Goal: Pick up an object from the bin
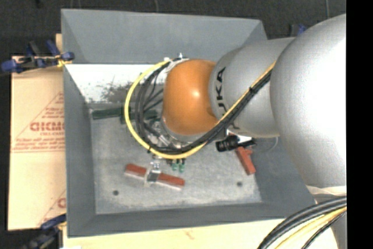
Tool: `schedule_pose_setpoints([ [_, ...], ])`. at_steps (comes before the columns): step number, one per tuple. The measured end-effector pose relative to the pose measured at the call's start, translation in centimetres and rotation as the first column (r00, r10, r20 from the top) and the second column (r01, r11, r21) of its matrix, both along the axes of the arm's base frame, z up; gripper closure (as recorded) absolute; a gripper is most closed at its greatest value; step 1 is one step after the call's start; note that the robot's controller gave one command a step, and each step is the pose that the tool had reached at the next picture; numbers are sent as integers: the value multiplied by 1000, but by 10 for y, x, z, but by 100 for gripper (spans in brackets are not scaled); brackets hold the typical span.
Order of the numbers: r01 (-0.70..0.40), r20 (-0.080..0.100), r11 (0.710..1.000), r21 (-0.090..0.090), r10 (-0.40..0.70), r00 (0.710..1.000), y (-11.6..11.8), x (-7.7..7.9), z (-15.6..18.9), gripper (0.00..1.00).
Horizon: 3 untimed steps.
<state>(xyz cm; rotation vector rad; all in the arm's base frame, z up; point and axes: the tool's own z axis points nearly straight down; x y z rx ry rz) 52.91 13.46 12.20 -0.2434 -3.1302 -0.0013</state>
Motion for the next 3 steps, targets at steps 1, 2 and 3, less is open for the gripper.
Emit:
schedule_pose_setpoints([
  [1, -21, 6, 1000, 1, 21, 1000, 23, 16, 14, 0],
  [2, 22, 6, 1000, 2, -22, 1000, 25, 9, -47, 0],
  [3, 26, 5, 1000, 2, -26, 1000, 25, 10, -39, 100],
])
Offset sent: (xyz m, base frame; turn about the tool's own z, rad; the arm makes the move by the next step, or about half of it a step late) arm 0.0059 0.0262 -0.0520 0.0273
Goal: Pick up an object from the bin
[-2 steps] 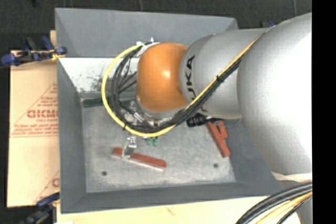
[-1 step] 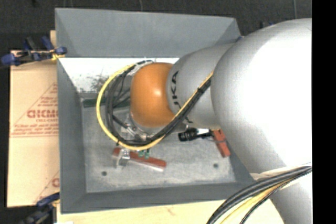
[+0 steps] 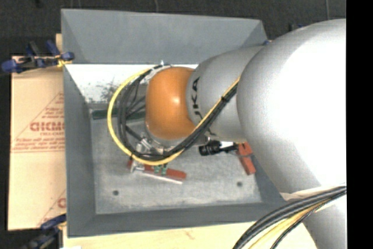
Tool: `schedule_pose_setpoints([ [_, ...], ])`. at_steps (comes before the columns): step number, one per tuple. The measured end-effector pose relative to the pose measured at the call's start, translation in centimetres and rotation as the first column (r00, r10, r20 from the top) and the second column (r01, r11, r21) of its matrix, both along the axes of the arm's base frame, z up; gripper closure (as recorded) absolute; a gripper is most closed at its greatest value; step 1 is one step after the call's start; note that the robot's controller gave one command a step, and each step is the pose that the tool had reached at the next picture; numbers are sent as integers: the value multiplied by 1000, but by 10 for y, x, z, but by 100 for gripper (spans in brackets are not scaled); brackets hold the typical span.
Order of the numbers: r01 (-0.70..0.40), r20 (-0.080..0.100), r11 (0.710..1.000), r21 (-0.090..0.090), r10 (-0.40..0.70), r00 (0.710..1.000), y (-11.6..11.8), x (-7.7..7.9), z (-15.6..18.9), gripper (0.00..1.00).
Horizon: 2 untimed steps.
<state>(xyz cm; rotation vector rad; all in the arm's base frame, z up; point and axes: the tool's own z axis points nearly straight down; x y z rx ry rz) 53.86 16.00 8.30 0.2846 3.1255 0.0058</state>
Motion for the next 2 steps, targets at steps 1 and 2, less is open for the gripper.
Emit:
schedule_pose_setpoints([
  [1, 0, 0, 1000, 0, 0, 1000, 0, 0, 0, 100],
  [2, 0, -2, 1000, -1, 0, 1000, 0, -1, 3, 100],
])
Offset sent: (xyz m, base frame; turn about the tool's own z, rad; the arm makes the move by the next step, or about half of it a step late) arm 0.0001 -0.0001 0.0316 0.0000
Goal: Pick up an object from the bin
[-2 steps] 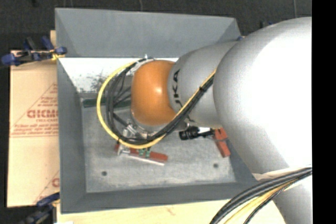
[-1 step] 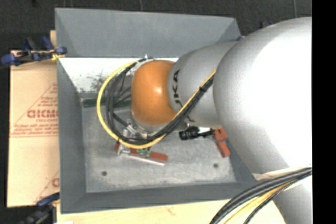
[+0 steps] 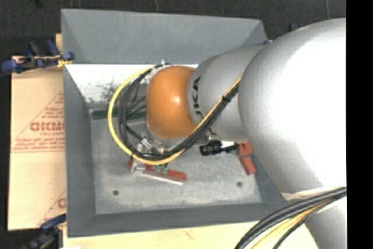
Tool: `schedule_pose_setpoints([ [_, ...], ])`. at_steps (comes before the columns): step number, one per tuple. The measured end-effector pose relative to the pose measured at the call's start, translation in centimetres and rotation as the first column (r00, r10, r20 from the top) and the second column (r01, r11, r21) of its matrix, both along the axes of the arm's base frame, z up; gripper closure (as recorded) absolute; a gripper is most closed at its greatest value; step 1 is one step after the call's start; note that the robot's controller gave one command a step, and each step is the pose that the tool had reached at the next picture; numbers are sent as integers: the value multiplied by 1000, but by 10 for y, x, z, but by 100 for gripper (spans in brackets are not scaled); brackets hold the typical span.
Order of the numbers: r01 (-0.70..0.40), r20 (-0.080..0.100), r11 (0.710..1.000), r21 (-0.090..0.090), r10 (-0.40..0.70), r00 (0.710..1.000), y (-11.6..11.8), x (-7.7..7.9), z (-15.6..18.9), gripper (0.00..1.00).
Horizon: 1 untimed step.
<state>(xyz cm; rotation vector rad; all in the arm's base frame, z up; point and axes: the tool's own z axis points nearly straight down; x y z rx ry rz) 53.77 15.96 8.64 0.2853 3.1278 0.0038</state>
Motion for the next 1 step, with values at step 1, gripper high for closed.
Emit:
schedule_pose_setpoints([
  [1, 0, 1, 1000, 0, 0, 1000, 0, 0, 8, 100],
])
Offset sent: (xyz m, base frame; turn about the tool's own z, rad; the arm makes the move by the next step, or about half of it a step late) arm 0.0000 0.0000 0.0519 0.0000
